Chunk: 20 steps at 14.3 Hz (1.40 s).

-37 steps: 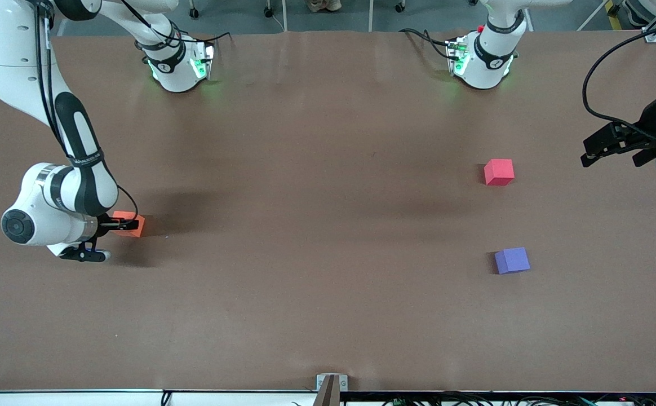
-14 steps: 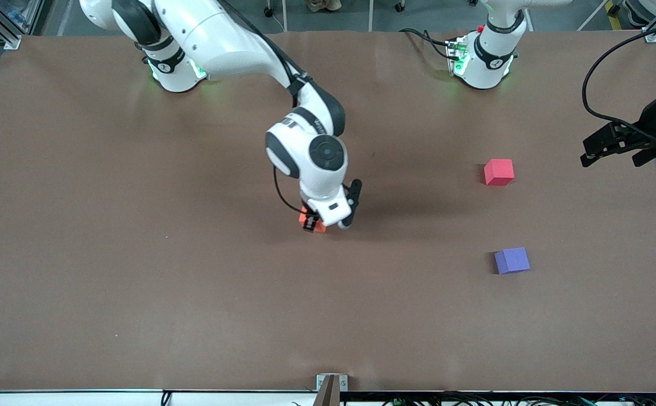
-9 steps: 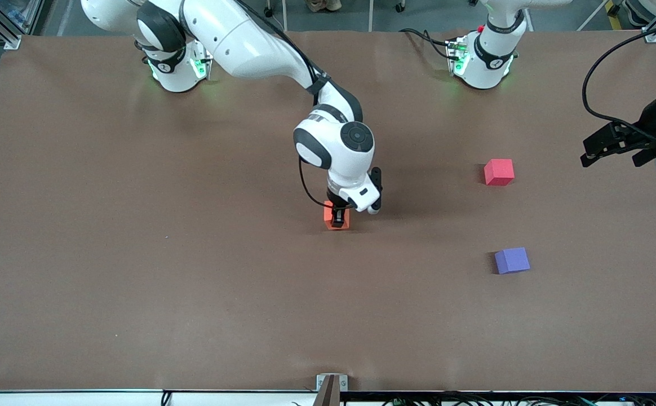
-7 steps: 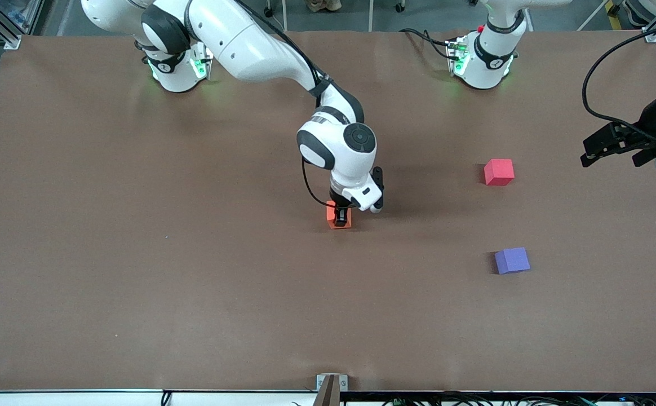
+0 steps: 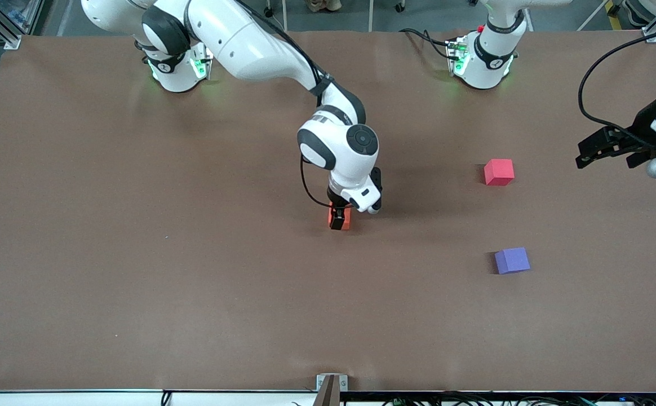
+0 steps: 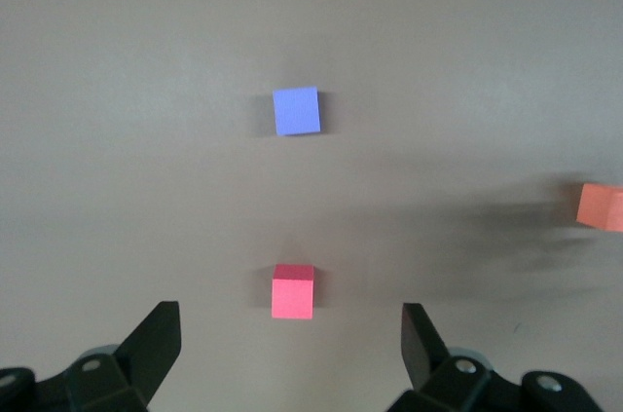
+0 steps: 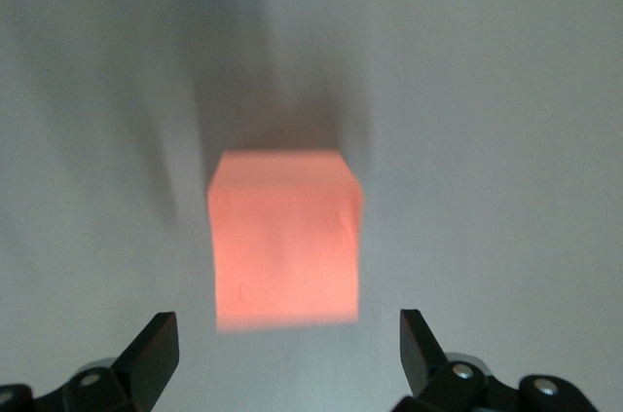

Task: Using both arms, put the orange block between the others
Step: 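Set down the orange cube while the left gripper reaches toward it, then grasp the orange cube with the left gripper while the right gripper withdraws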

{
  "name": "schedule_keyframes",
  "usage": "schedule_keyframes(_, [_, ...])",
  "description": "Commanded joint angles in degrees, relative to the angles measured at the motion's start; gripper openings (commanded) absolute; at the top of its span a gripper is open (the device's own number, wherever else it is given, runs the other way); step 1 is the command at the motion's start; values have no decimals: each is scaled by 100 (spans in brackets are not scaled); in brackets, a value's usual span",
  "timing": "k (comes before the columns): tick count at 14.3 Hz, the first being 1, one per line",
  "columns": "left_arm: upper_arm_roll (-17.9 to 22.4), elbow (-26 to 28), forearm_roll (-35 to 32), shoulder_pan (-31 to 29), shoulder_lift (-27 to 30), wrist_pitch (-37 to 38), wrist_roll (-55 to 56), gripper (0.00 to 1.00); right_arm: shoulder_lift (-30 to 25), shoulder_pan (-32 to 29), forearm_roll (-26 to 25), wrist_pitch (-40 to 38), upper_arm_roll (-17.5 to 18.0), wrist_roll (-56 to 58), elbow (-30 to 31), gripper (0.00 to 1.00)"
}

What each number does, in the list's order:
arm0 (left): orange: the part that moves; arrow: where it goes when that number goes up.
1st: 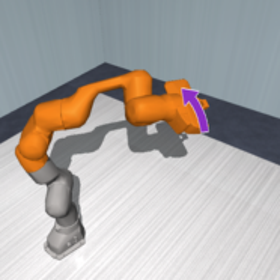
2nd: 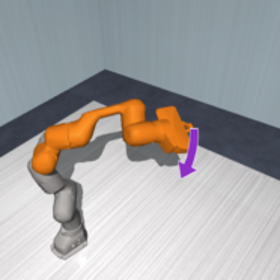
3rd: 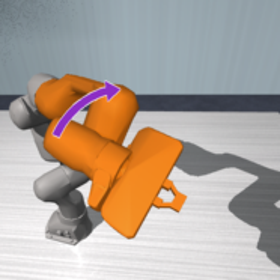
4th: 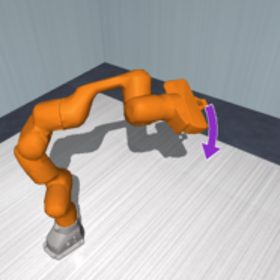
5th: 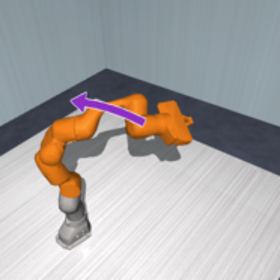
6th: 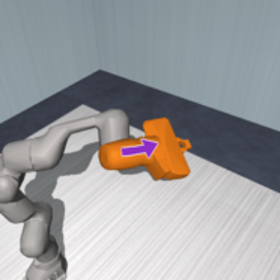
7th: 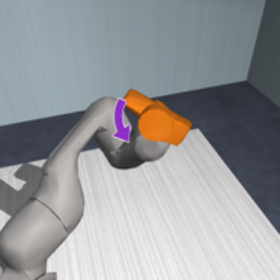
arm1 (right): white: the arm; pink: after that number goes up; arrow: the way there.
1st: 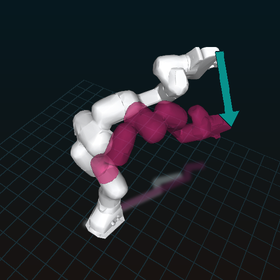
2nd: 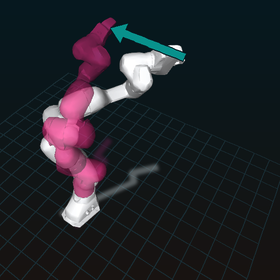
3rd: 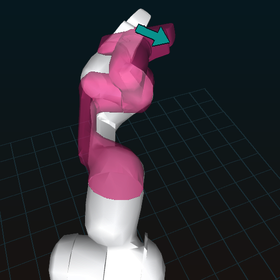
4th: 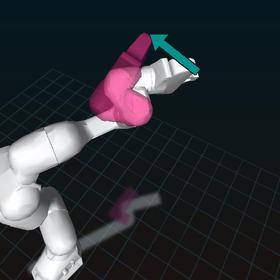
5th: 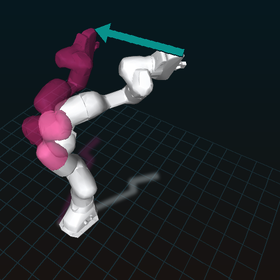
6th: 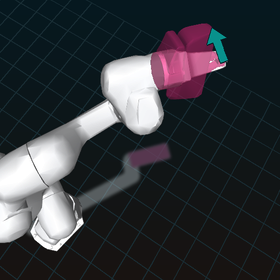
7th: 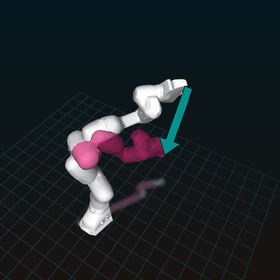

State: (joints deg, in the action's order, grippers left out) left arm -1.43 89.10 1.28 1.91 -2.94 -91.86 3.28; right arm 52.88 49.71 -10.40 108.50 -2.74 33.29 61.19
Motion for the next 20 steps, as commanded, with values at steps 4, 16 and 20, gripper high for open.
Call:
schedule_keyframes(4, [-139,-51,241,519,-654,-164,337,100,-1472,-1171,82,-1269,-16,-1231,156,100])
schedule_keyframes(16, [-139,-331,250,2866,-2745,-2617,3616,100,-2070,-3781,143,-1912,1,-5166,174,100])
schedule_keyframes(20, [-121,-578,198,3455,-3546,-3546,4311,100,-2404,-4530,187,-1868,27,-4992,200,100])
